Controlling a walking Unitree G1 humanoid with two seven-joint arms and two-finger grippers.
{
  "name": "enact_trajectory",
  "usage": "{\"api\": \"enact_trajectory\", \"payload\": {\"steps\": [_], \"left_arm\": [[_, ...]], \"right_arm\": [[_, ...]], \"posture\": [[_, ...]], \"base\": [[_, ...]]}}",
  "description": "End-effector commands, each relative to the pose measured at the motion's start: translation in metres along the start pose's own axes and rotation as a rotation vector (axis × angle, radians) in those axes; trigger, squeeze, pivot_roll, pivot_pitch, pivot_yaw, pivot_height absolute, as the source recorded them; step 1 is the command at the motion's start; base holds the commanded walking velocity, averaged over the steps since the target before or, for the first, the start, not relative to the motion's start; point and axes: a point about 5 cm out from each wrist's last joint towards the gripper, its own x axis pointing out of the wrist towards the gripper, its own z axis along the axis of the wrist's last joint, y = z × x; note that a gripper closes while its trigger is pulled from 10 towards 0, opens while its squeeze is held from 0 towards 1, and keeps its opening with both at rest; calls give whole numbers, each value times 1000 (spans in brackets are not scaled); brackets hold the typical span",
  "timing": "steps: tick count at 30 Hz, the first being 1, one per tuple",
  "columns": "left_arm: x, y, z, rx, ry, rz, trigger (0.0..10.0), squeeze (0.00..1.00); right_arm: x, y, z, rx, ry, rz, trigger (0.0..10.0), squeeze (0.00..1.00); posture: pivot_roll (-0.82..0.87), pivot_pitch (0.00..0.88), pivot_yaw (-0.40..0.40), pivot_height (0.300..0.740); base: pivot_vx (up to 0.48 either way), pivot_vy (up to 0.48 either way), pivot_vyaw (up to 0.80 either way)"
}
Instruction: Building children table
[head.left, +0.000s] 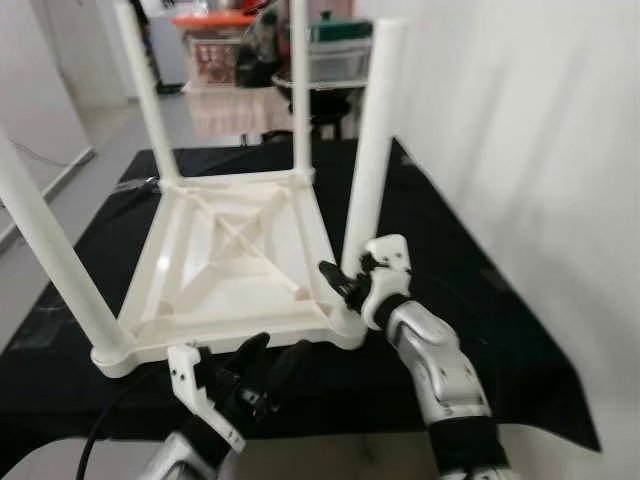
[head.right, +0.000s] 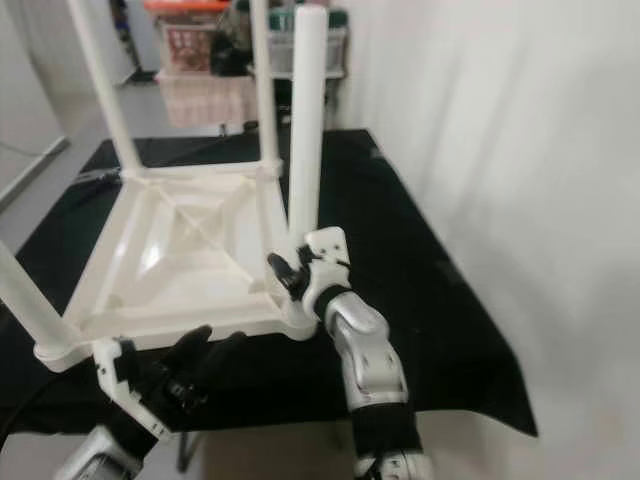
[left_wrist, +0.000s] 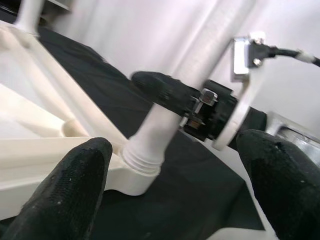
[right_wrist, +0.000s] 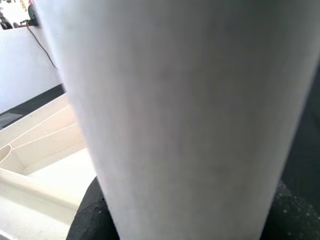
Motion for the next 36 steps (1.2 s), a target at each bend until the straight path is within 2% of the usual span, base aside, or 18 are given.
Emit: {"api": "enact_trajectory", "payload": {"steps": [1,5,6,7,8,9,10,11,14,15,17,21,23,25,28,34,35,36], "left_arm": [[0,1,0,5,16,0,10000,0],[0,2,0,25,12,21,10000,0],[0,2,0,50,18,32,10000,0],[0,2,0,50,18,32,10000,0],[1,2,-1,99,40,51,10000,0],[1,2,-1,99,40,51,10000,0],[2,3,-3,206,88,96,10000,0],[2,3,-3,206,88,96,10000,0],[9,6,-5,689,238,196,10000,0],[9,6,-5,689,238,196,10000,0],[13,9,-3,964,282,230,10000,0],[13,9,-3,964,282,230,10000,0],[18,12,-8,1136,335,233,10000,0],[18,12,-8,1136,335,233,10000,0],[21,11,-14,1273,356,184,10000,0],[21,10,-23,1312,394,170,10000,0],[23,11,-27,1310,417,181,10000,0],[23,11,-27,1310,417,181,10000,0]], "right_arm": [[0,-3,-37,98,169,-1,0,0],[12,1,-29,96,153,22,0,0],[14,7,-27,102,149,43,10000,0],[14,7,-27,102,149,43,10000,0],[16,10,-24,99,141,75,10000,588],[16,10,-24,99,141,75,10000,588],[18,12,-19,109,124,140,10000,1000],[18,12,-19,109,124,140,10000,1000],[19,10,6,104,78,307,10000,1000],[19,10,6,104,78,307,10000,1000],[14,8,18,37,73,490,10000,1000],[14,8,18,37,73,490,10000,1000],[13,-1,27,-80,115,691,10000,0],[13,-1,27,-80,115,691,10000,0],[26,-15,41,-141,143,704,10000,0],[37,-19,49,-127,141,662,10000,0],[39,-20,51,-97,131,640,667,0],[39,-20,51,-97,131,640,667,0]], "posture": [[22,14,21,740],[22,9,25,740],[22,4,27,740],[22,4,27,740],[20,0,27,740],[20,0,27,740],[19,0,27,740],[19,0,27,740],[24,0,18,740],[24,0,18,740],[28,0,13,740],[28,0,13,740],[32,0,7,740],[32,0,7,740],[52,0,-4,740],[59,0,-10,740],[64,0,-8,740],[64,0,-8,740]], "base": [[0,0,0],[0,0,0],[0,0,0],[0,0,0],[0,0,0],[0,0,0],[0,0,0],[0,0,0],[0,0,0],[0,0,0],[0,0,0],[0,0,0],[0,0,0],[0,0,0],[0,0,0],[0,0,0],[0,0,0],[0,0,0]]}}
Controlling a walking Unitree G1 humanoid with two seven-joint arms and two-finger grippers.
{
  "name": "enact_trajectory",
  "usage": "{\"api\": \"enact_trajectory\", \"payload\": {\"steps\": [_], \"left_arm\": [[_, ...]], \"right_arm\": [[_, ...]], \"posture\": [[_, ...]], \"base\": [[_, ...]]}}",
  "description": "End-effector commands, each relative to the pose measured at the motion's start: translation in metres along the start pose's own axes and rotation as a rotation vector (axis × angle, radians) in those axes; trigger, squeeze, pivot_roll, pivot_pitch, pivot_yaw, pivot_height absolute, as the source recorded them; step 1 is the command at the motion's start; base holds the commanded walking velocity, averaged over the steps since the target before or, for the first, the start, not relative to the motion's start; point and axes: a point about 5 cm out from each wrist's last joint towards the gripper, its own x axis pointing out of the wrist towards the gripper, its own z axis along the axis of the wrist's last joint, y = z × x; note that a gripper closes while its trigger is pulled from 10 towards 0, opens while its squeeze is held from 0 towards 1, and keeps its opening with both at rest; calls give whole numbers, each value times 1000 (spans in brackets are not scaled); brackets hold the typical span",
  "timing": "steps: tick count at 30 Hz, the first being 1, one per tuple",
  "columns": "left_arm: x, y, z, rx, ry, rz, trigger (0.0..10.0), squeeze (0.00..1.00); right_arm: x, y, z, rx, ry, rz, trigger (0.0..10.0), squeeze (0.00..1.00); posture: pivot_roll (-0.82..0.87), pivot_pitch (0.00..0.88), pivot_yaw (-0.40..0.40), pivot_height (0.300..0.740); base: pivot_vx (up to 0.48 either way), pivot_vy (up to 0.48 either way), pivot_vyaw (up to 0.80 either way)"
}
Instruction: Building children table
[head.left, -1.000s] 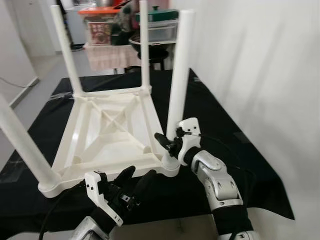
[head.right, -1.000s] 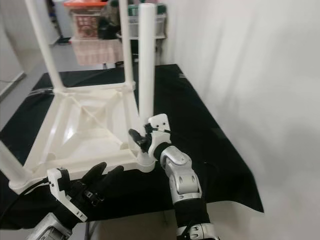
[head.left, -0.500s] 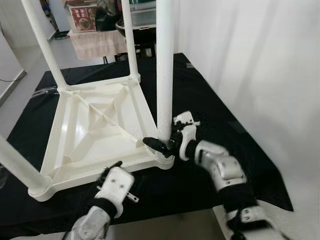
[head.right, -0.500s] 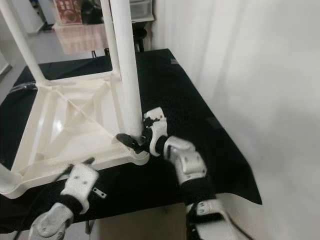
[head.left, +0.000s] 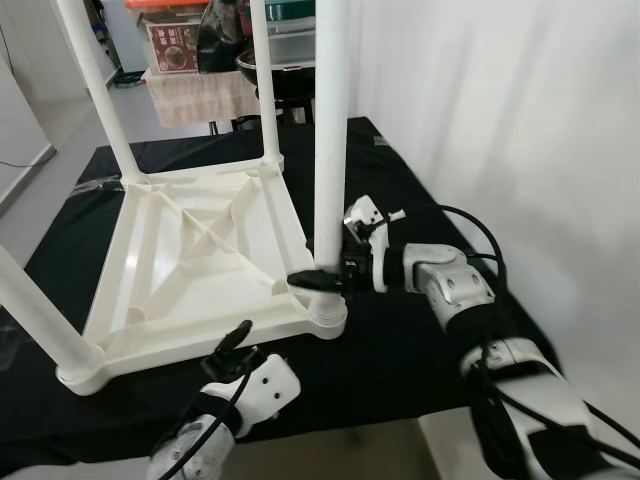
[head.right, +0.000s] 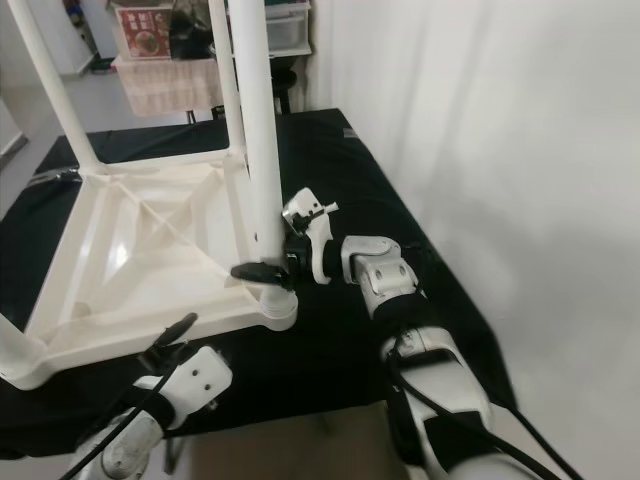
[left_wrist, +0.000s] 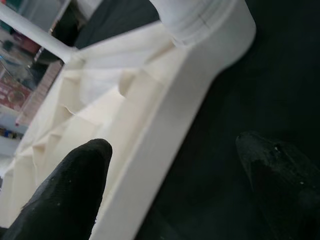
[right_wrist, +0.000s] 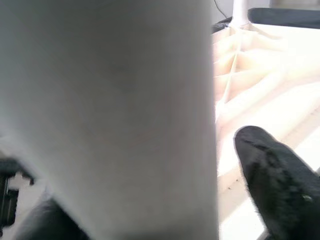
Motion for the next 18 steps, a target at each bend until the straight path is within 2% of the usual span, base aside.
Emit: {"api": "enact_trajectory", "payload": {"steps": [1,2,8,11,12,13,14,15,16,17,18], "left_arm": [[0,-2,-4,24,26,-3,10000,0],[3,-6,-4,49,45,-3,10000,0],[5,-11,-7,59,88,-14,10000,0],[5,-11,-6,71,88,-3,10000,0],[4,-12,-7,71,90,-2,10000,0],[4,-12,-7,71,90,-2,10000,0],[2,-12,-7,72,93,-2,10000,0],[1,-12,-7,72,95,-1,10000,0],[1,-12,-7,72,95,-1,10000,0],[-1,-11,-8,72,97,0,10000,0],[-2,-10,-9,73,100,1,10000,0]], "right_arm": [[6,3,-3,11,5,9,667,0],[6,2,-3,32,-6,5,0,0],[-4,-2,-10,67,-30,-8,0,0],[-12,-9,-17,70,-23,-71,0,0],[-16,-14,-24,91,-17,-161,0,0],[-16,-14,-24,91,-17,-161,0,0],[-16,-21,-36,148,-52,-456,0,0],[-15,-10,-64,230,-9,-647,0,0],[-15,-10,-64,230,-9,-647,0,0],[-18,1,-82,287,30,-780,0,0],[-15,19,-95,328,28,-824,0,0]], "posture": [[64,0,-8,740],[64,0,-9,740],[39,0,9,740],[34,0,9,740],[40,0,-9,740],[40,0,-9,740],[45,0,-16,740],[32,0,-4,740],[32,0,-4,740],[24,0,3,740],[4,0,24,740]], "base": [[0,0,0],[0,0,0],[0,0,0],[0,0,0],[0,0,0],[0,0,0],[0,0,0],[0,0,0],[0,0,0],[0,0,0],[0,0,0]]}}
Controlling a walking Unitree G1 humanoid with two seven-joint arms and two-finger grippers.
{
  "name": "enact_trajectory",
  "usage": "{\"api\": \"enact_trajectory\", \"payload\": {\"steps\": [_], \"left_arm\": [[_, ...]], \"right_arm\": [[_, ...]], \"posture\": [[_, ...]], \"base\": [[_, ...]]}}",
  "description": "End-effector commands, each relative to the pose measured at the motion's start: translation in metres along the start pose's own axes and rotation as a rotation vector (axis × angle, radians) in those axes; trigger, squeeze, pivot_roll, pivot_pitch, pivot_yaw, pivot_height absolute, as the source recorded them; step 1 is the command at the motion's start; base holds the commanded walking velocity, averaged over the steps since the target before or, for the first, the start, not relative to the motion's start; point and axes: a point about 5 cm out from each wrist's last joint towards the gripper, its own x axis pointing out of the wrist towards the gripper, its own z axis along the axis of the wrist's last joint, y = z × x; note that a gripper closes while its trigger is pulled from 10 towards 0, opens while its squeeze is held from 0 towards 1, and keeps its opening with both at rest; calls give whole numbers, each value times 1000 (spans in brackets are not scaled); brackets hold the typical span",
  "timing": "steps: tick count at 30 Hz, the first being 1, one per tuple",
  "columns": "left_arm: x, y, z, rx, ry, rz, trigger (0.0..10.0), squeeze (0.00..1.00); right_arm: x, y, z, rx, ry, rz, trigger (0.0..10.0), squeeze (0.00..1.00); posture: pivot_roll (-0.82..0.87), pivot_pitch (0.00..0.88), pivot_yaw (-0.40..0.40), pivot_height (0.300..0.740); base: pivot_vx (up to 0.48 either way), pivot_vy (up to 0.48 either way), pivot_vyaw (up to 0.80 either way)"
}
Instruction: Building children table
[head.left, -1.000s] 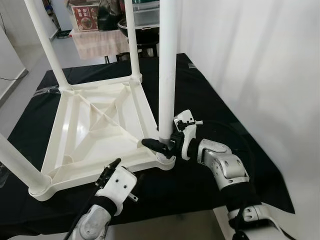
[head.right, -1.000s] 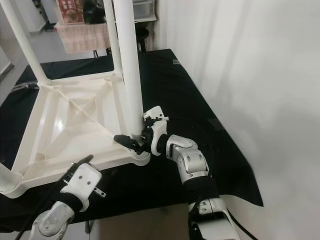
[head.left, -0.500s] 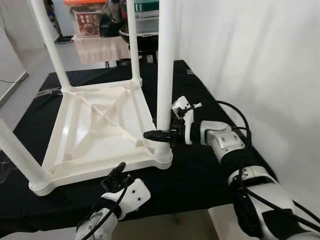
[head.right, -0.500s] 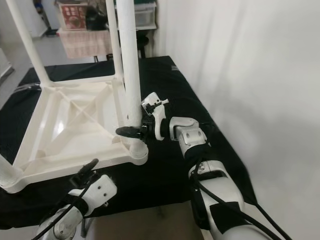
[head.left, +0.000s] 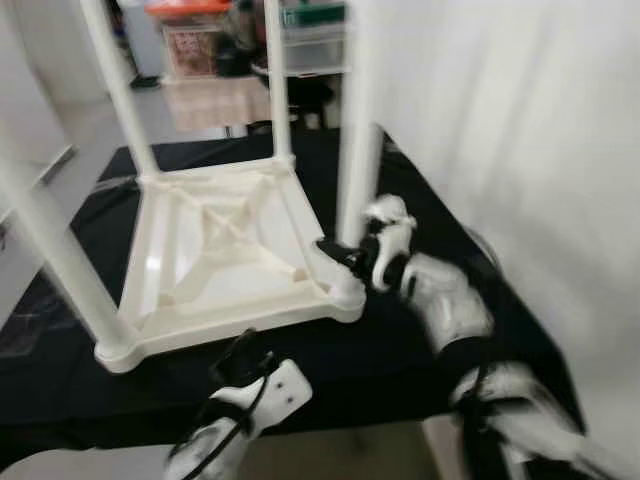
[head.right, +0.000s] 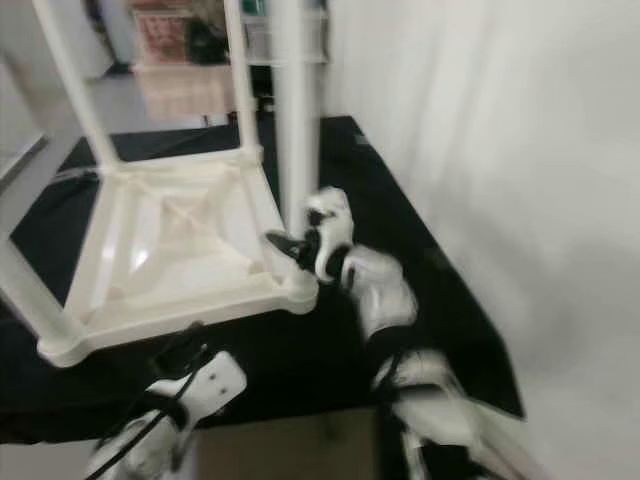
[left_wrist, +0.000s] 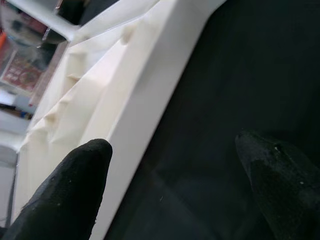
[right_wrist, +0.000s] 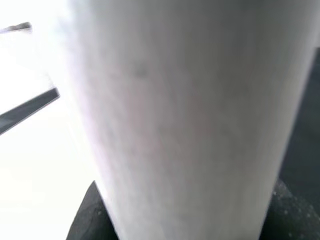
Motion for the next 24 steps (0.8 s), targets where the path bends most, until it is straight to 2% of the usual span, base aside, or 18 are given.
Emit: {"api": "enact_trajectory", "payload": {"steps": [1,2,3,4,9,10,13,14,15,20,22,23,24], "left_arm": [[-3,1,-7,27,31,-1,10000,0],[-3,2,-9,28,34,-1,10000,0],[-2,3,-11,28,37,-1,10000,0],[-1,3,-12,29,40,-1,10000,0],[0,4,-14,29,45,-1,10000,0],[3,4,-16,30,48,0,10000,0],[4,5,-17,31,50,0,10000,0],[5,5,-18,31,51,0,10000,0],[6,5,-19,31,53,0,10000,0],[9,6,-21,31,55,-1,10000,0],[11,6,-23,31,58,-1,10000,0],[11,6,-23,31,58,-1,10000,0],[13,6,-24,30,59,-1,10000,0]], "right_arm": [[-18,-3,-52,116,214,-158,0,0],[-19,10,-58,124,219,-105,0,0],[-17,14,-59,119,210,-85,0,0],[-11,16,-54,95,193,-50,0,0],[-1,16,-44,62,168,-23,0,0],[9,19,-30,53,141,-10,10000,0],[12,22,-24,53,134,-8,10000,0],[13,25,-18,18,145,9,10000,1000],[15,27,-12,-5,156,53,10000,1000],[20,23,0,-24,142,102,10000,1000],[28,20,28,-26,84,265,10000,984],[28,20,28,-26,84,265,10000,984],[29,20,39,-54,65,357,10000,43]], "posture": [[4,0,24,740],[-20,0,38,740],[-20,0,38,740],[1,0,24,740],[-6,0,23,740],[-4,0,26,740],[-5,0,26,740],[-6,0,32,740],[-6,0,39,740],[6,0,43,740],[9,0,41,740],[9,0,41,740],[2,0,43,740]], "base": [[0,0,0],[0,0,0],[0,0,0],[0,0,0],[0,0,0],[0,0,0],[0,0,0],[0,0,0],[0,0,0],[0,0,0],[0,0,0],[0,0,0],[0,0,0]]}}
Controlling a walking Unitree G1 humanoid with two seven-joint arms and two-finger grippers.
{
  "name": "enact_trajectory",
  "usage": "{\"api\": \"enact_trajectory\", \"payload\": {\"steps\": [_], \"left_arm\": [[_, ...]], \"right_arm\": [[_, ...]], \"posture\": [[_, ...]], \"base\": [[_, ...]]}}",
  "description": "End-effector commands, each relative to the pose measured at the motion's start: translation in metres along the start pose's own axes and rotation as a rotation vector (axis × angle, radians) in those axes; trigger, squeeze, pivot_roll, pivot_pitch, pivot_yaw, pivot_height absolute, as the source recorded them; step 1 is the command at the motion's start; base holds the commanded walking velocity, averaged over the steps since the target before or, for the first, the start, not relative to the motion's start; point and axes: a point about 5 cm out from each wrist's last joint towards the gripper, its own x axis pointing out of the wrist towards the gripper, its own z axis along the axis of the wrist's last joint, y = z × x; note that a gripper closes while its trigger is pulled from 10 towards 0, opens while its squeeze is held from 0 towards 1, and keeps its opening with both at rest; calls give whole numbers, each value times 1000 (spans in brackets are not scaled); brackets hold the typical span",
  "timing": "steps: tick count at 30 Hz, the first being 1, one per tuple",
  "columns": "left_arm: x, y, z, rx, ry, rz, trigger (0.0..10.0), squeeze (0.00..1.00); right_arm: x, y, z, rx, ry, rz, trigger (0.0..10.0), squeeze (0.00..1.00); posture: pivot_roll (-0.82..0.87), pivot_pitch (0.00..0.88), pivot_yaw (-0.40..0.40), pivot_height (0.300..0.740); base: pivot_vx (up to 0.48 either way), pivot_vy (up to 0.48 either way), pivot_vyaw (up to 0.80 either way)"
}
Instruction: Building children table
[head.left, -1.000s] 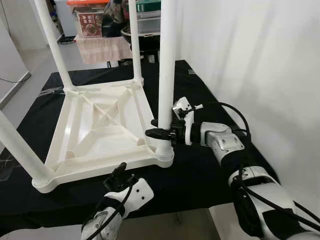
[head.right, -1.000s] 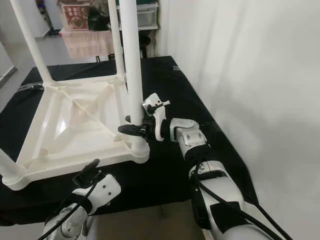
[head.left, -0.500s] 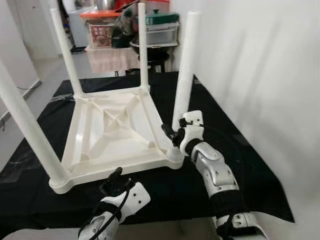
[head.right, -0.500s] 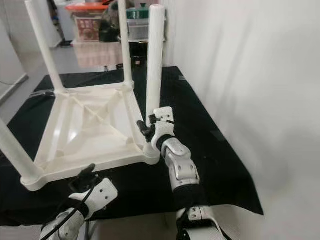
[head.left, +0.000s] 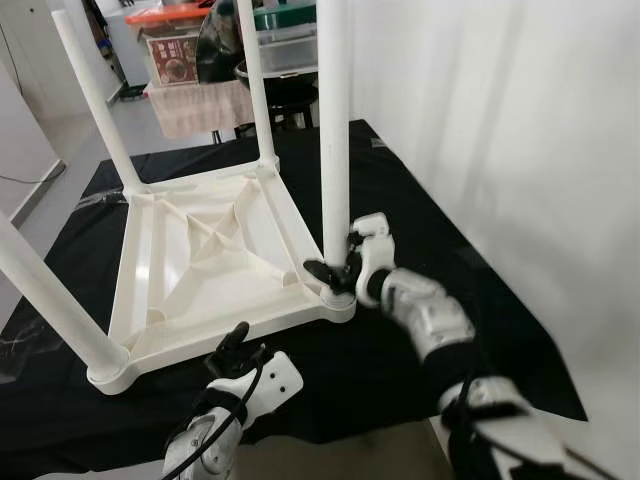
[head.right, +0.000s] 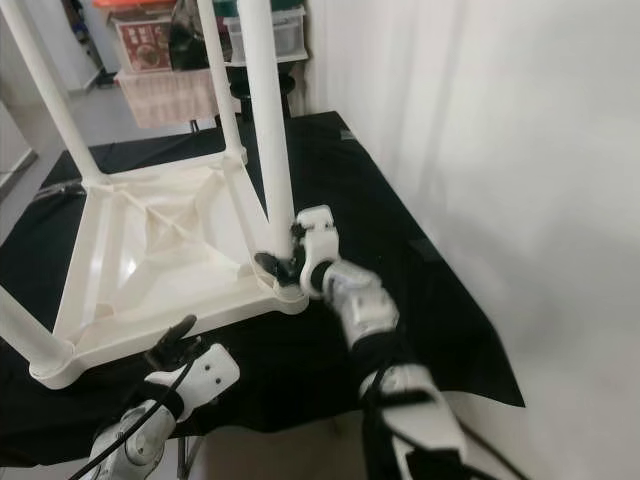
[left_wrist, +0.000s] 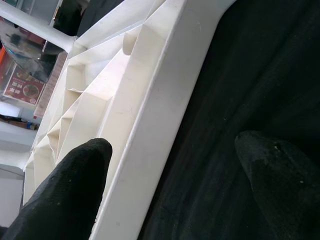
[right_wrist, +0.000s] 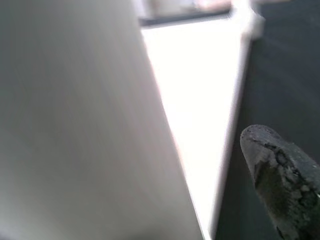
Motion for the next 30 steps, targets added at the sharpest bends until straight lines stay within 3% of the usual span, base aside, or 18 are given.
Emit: {"api": "enact_trajectory", "payload": {"steps": [1,3,7,12,18,19,25,27,28,30], "left_arm": [[-1,-5,-13,6,59,-31,10000,0],[1,-6,-14,5,58,-31,10000,0],[2,-6,-14,4,58,-32,10000,0],[2,-7,-14,3,55,-31,10000,0],[2,-7,-14,1,53,-29,10000,0],[2,-7,-15,1,53,-29,10000,0],[2,-7,-15,0,51,-29,10000,0],[1,-6,-15,-1,50,-29,10000,0],[1,-6,-15,-1,50,-29,10000,0],[-2,-5,-15,-1,48,-29,10000,0]], "right_arm": [[7,11,12,-28,-40,108,10000,43],[1,12,22,-131,-28,329,10000,0],[-8,7,24,-193,17,470,10000,0],[-16,-4,32,-194,60,493,10000,0],[-17,-3,45,-149,43,581,10000,0],[-15,0,42,-136,43,585,0,0],[-12,3,30,-117,53,610,0,0],[-11,4,3,-69,61,567,0,0],[-11,4,3,-69,61,567,0,0],[-11,5,-21,-34,89,476,0,0]], "posture": [[2,0,43,740],[-6,0,45,740],[0,0,48,740],[4,0,46,740],[1,0,48,740],[0,0,51,740],[-2,0,52,740],[2,0,56,740],[2,0,56,740],[-5,0,50,740]], "base": [[0,0,0],[0,0,0],[0,0,0],[0,0,0],[0,0,0],[0,0,0],[0,0,0],[0,0,0],[0,0,0],[0,0,0]]}}
